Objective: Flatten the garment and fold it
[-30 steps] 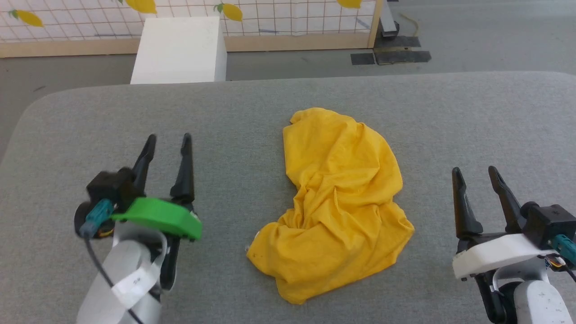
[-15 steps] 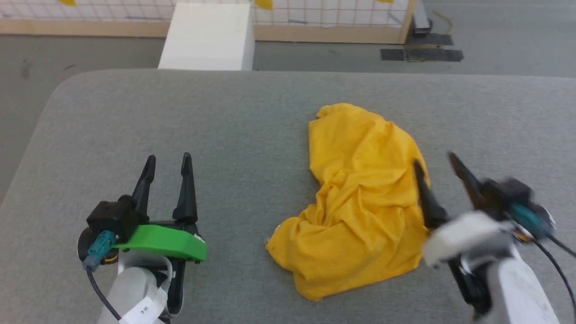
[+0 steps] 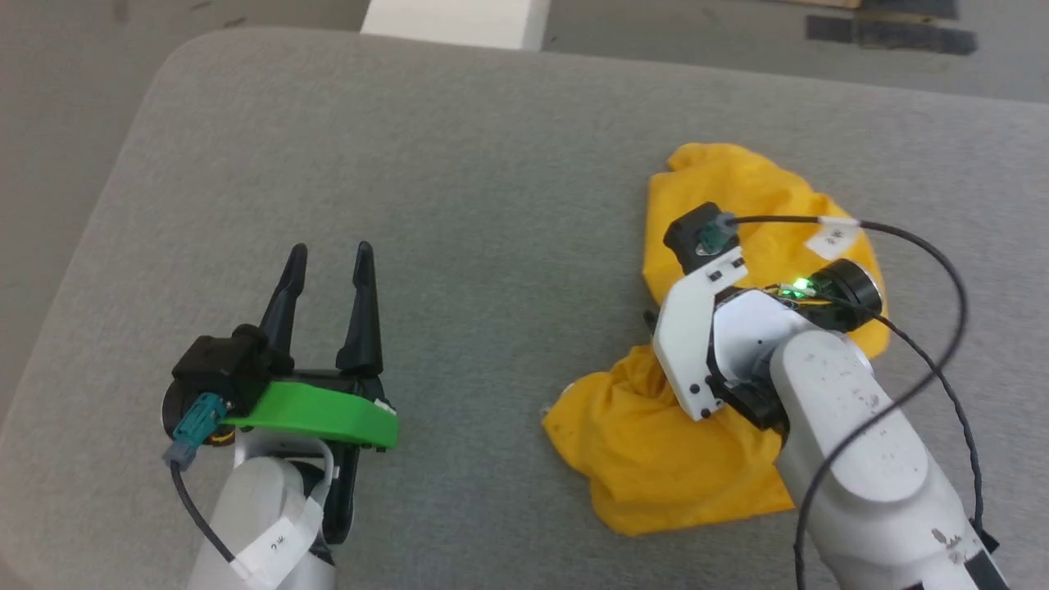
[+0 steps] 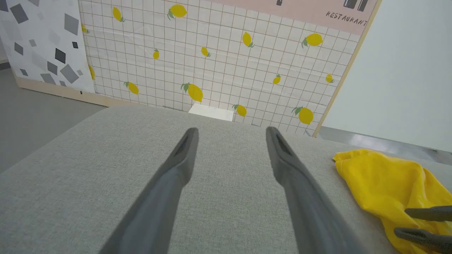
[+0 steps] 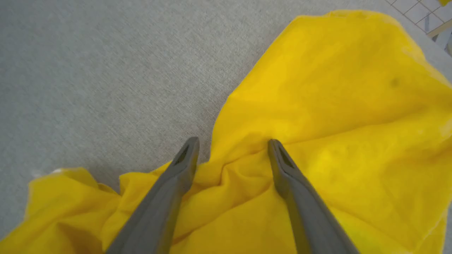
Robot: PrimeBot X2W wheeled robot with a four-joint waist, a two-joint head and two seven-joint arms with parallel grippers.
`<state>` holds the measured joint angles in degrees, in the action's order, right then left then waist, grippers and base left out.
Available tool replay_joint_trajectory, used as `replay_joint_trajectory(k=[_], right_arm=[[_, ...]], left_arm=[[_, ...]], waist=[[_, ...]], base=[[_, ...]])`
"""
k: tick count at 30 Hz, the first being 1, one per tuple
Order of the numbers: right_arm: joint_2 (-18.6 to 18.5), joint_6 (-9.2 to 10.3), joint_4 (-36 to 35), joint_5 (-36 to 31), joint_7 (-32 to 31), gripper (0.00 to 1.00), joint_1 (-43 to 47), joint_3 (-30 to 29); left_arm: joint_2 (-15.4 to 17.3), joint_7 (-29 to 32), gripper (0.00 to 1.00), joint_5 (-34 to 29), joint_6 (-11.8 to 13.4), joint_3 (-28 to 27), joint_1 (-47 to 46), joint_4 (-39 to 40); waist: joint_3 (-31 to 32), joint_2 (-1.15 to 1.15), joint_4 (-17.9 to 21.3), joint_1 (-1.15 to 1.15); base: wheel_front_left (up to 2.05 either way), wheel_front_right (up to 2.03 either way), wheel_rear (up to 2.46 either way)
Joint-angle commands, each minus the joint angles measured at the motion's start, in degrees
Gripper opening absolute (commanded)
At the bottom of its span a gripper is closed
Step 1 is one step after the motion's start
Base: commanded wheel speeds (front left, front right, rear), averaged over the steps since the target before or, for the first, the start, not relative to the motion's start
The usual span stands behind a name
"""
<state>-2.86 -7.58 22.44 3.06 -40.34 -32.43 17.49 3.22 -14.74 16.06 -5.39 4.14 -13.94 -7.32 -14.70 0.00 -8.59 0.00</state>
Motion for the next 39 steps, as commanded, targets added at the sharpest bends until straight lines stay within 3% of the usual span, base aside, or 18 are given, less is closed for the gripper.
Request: replay_joint_trajectory(k=[1,5,6,7,8,11,20,25,30,39], right_arm=[[0.0,0.09,1.0,-0.6,-1.6,1.00,-1.4,0.4],[0.0,0.09,4.8,-1.6,-7.3,1.00,-3.3,1.6],[0.0,0.09,5.8,-1.8,-9.3,0.45,-3.5,1.7],[0.0,0.09,6.3,-1.7,-10.5,0.40,-3.8,1.9],[0.0,0.09,6.3,-1.2,-10.8,0.00,-4.0,2.1],[0.0,0.09,4.6,1.7,-7.6,0.00,-4.8,2.4],[0.0,0.09,-4.6,14.6,12.8,0.00,-9.5,4.9],[0.0,0.09,-11.0,19.0,20.0,0.00,-10.8,3.4],[0.0,0.09,-17.2,16.7,22.3,0.00,-7.4,-5.4],[0.0,0.09,-22.0,3.8,17.3,0.00,10.8,-33.1]], left_arm=[[-0.3,-0.3,1.00,0.2,-0.5,0.1,-1.1,-0.2],[-0.3,-0.3,1.00,1.7,-0.4,1.2,-1.7,-0.5],[-0.3,-0.3,1.00,1.9,-0.2,1.4,-1.7,-0.5],[-0.3,-0.3,1.00,2.0,-0.1,1.6,-1.8,-0.6],[-0.3,-0.3,1.00,2.2,-0.1,1.8,-1.8,-0.7],[-0.3,-0.3,1.00,2.4,0.2,2.1,-1.7,-1.0],[-0.3,-0.3,1.00,1.2,0.1,1.3,-0.5,-2.2],[-0.3,-0.3,1.00,0.1,-0.1,0.3,0.7,-2.5],[-0.3,-0.3,1.00,-1.0,-0.5,-0.8,1.9,-2.5],[-0.3,-0.3,1.00,-1.9,-0.9,-1.5,2.5,-2.3]], waist=[[-3.0,0.00,-3.3,0.00],[-3.7,0.00,-4.4,0.00],[-3.8,0.00,-4.5,0.00],[-3.8,0.00,-4.6,0.00],[-3.8,0.00,-4.8,0.00],[-3.3,0.00,-4.8,0.00],[0.9,0.00,-3.1,0.00],[3.5,0.00,-1.5,0.00],[5.0,0.00,0.3,0.00],[5.5,0.00,2.3,0.00]], base=[[0.00,0.00,0.00],[0.00,0.00,0.00],[0.00,0.00,0.00],[0.00,0.00,0.00],[0.00,0.00,0.00],[0.00,0.00,0.00],[0.00,0.00,0.00],[0.00,0.00,0.00],[0.00,0.00,0.00],[0.00,0.00,0.00]])
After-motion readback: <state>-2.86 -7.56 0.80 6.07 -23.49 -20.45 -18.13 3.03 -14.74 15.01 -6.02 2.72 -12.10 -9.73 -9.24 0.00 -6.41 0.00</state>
